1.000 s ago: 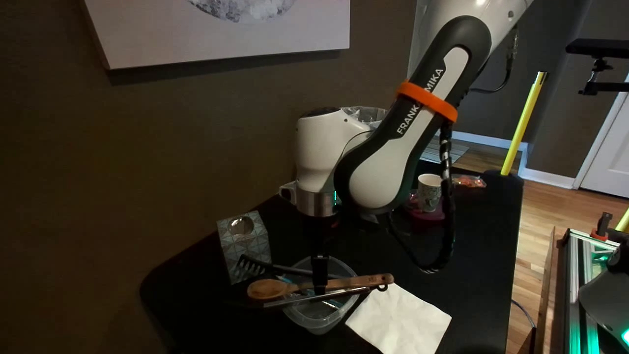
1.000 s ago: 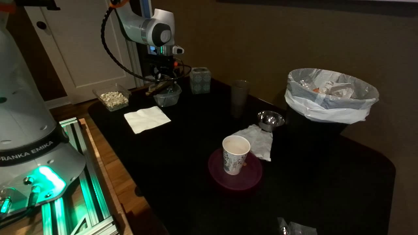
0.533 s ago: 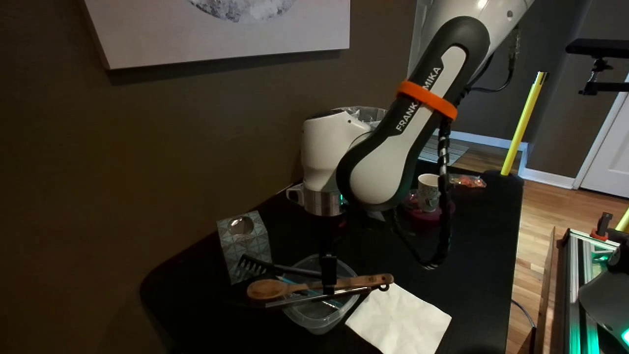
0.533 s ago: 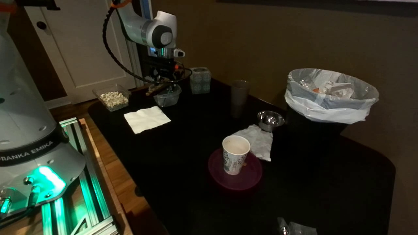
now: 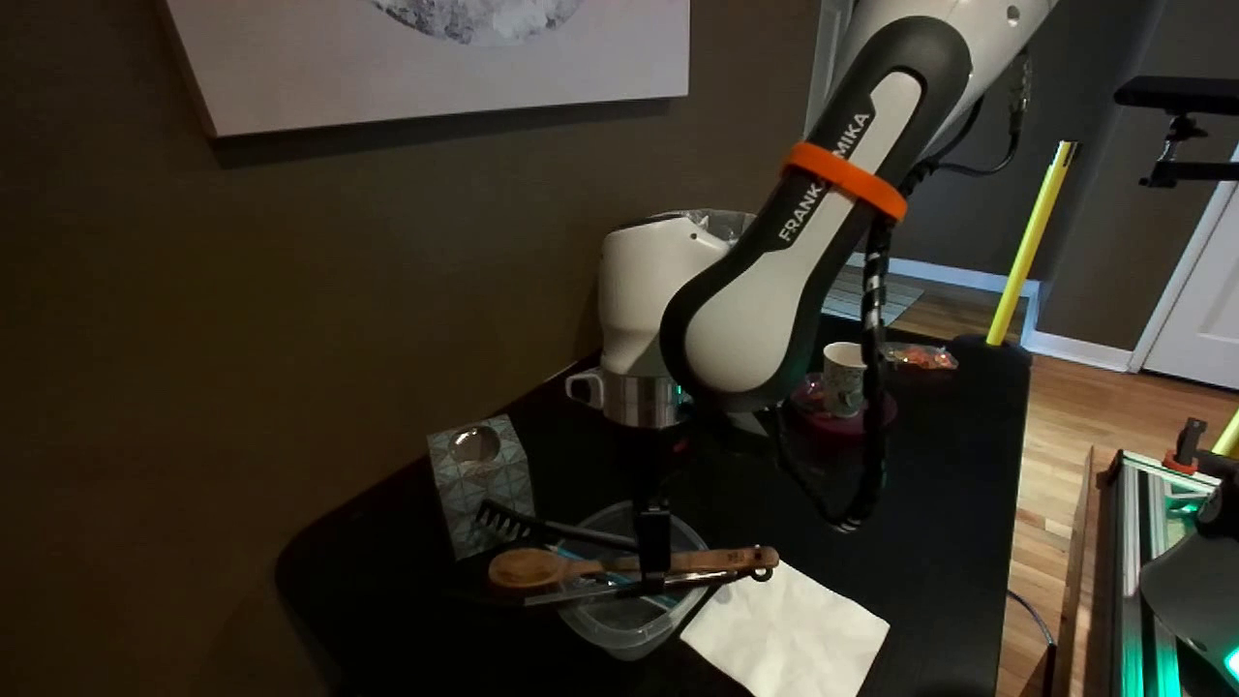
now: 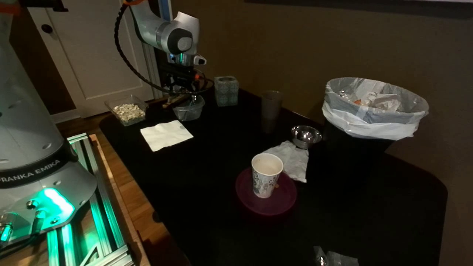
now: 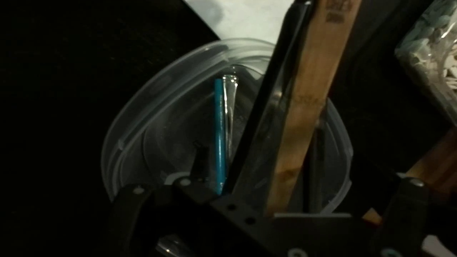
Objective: Put the wooden spoon and tongs on top of the tissue box.
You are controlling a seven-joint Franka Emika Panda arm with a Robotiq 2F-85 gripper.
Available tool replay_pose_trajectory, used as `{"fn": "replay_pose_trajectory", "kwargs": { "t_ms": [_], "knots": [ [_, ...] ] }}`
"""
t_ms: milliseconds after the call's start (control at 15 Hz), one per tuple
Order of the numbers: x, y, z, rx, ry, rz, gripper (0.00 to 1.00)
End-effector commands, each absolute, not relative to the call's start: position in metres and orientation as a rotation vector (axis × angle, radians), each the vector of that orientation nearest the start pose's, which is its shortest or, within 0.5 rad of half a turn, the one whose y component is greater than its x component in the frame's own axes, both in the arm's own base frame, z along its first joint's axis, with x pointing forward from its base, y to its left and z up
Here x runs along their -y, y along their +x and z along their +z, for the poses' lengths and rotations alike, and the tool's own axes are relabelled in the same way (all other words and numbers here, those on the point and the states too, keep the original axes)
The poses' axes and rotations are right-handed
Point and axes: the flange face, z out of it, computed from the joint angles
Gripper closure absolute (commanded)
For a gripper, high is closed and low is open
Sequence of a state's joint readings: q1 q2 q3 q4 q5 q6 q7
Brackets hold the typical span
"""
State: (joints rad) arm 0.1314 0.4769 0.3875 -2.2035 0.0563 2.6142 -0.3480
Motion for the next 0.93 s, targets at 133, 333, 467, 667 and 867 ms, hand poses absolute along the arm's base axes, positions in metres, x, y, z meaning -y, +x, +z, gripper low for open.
{"fn": "replay_pose_trajectory", "kwargs": {
  "t_ms": [133, 333, 467, 667, 867],
  "knots": [
    [-0.280, 0.459, 0.193, 1.158, -2.654, 0.054, 0.00],
    [-0.279, 0.458, 0.190, 1.149, -2.674, 0.059, 0.00],
    [-0.278, 0.459, 0.185, 1.138, -2.688, 0.051, 0.00],
    [-0.281, 0.460, 0.180, 1.122, -2.693, 0.007, 0.00],
    [-0.281, 0.459, 0.177, 1.127, -2.703, -0.013, 0.00]
  ]
}}
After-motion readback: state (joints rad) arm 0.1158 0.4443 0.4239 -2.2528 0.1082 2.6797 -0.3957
